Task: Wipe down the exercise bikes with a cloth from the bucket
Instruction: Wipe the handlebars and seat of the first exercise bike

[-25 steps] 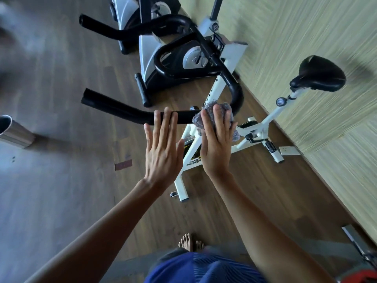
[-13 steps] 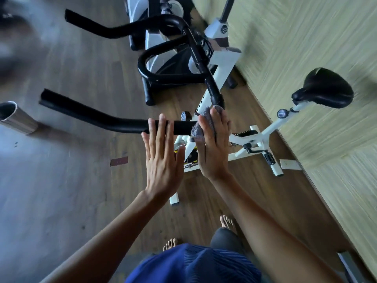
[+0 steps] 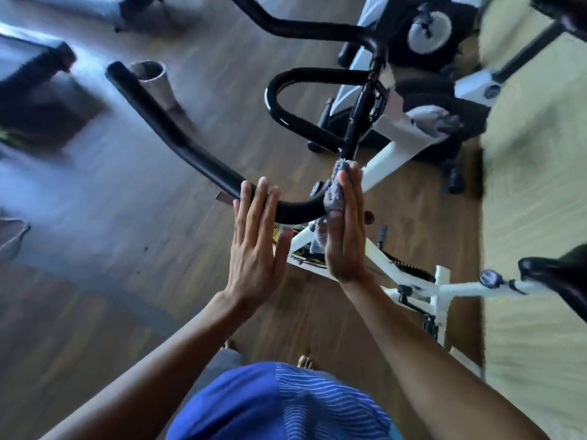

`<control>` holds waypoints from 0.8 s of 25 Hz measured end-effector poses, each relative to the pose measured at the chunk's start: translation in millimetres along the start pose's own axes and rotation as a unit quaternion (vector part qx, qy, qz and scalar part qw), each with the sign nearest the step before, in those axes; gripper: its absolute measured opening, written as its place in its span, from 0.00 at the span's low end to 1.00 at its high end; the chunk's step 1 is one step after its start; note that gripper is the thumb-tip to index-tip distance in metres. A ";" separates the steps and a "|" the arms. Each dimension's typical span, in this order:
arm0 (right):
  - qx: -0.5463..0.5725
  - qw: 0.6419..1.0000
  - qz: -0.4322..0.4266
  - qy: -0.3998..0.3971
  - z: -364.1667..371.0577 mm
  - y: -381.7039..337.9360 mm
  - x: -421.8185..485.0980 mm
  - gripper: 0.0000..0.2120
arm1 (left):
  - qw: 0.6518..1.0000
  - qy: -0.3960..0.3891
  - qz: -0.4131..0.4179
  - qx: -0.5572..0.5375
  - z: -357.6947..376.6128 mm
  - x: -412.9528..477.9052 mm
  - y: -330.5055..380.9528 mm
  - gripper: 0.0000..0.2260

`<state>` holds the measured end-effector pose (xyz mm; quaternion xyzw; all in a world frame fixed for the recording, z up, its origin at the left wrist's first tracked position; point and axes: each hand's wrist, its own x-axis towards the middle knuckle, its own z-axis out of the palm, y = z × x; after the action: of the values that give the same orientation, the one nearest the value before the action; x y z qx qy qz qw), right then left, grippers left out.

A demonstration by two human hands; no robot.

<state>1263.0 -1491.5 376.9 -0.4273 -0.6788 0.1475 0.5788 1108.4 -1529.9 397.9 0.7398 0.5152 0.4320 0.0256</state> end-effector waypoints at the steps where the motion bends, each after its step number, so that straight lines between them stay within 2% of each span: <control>1: 0.011 1.000 0.009 -0.004 -4.6 6.4 8.7 0.26 | 1.000 0.003 -0.003 0.002 1.1 0.2 0.0 0.24; 3: 0.014 0.999 0.030 -0.016 -12.2 20.0 33.4 0.27 | 1.000 0.005 -0.004 0.009 1.7 0.5 -0.1 0.24; 5: 0.009 0.999 0.043 -0.023 -15.6 29.7 54.2 0.24 | 1.000 0.006 0.001 0.019 1.8 -0.2 0.1 0.23; 10: 0.030 0.998 0.036 -0.029 -15.9 28.1 49.7 0.21 | 0.999 0.001 -0.001 0.040 1.9 -1.0 -2.8 0.23; 14: 0.005 0.995 0.067 -0.077 -28.6 24.5 74.0 0.20 | 0.999 -0.015 0.013 0.043 -3.8 0.4 -5.9 0.23; 18: -0.033 0.986 0.046 -0.154 -45.5 9.4 71.1 0.18 | 0.999 -0.028 0.029 0.033 -12.8 3.8 -14.0 0.23; 20: -0.050 0.983 0.069 -0.165 -48.0 8.5 80.5 0.18 | 0.998 -0.034 0.036 0.024 -15.2 6.1 -15.4 0.22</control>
<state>1313.0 -1440.2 437.9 -0.4716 -0.7402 0.2211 0.4252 1087.4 -1524.1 403.6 0.7725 0.4978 0.3942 0.0098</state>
